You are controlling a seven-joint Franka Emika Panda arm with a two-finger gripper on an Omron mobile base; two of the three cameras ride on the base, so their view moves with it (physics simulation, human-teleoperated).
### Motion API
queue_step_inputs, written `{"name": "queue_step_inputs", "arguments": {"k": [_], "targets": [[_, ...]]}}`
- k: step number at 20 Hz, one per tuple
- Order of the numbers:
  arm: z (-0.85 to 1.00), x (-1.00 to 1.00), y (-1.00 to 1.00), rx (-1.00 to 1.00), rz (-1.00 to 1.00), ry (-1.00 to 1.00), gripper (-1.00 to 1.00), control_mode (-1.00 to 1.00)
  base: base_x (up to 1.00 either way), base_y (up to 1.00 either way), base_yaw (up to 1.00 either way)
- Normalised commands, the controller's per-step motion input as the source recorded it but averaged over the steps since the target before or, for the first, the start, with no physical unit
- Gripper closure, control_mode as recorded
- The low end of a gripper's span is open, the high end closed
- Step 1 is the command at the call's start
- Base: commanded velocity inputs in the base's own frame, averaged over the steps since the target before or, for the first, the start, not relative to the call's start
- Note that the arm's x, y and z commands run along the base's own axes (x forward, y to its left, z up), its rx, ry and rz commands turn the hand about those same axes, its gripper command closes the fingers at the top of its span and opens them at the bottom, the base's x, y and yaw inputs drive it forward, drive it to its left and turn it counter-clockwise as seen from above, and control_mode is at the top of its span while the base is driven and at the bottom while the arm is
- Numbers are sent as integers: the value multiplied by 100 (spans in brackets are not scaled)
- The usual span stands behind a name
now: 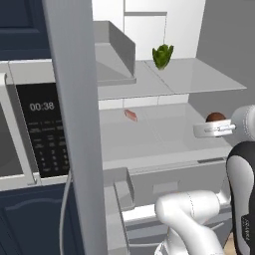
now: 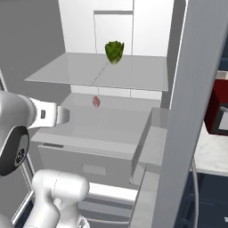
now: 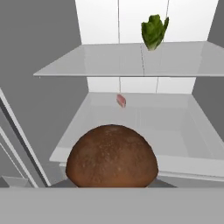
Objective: Transport the fish and mushroom to the fridge. Place the fish on the rack containing meat and place the mushroom on the rack containing the vegetable, ensuring meats and vegetables are on different racks.
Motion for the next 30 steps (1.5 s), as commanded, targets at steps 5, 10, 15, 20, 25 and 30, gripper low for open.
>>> {"name": "queue_step_inputs", "arguments": {"k": [5,10,15,20,25,30], "targets": [[0,0,0,0,0,0,100,100,51,0,0],[9,3,0,0,0,-1,100,-100,32,0,0],[55,1,0,0,0,-13,100,-100,0,0,0],[38,23,0,0,0,-11,100,-100,0,0,0],[1,81,0,0,0,-5,100,-100,0,0,0],[0,90,0,0,0,0,100,-100,0,0,0]]}}
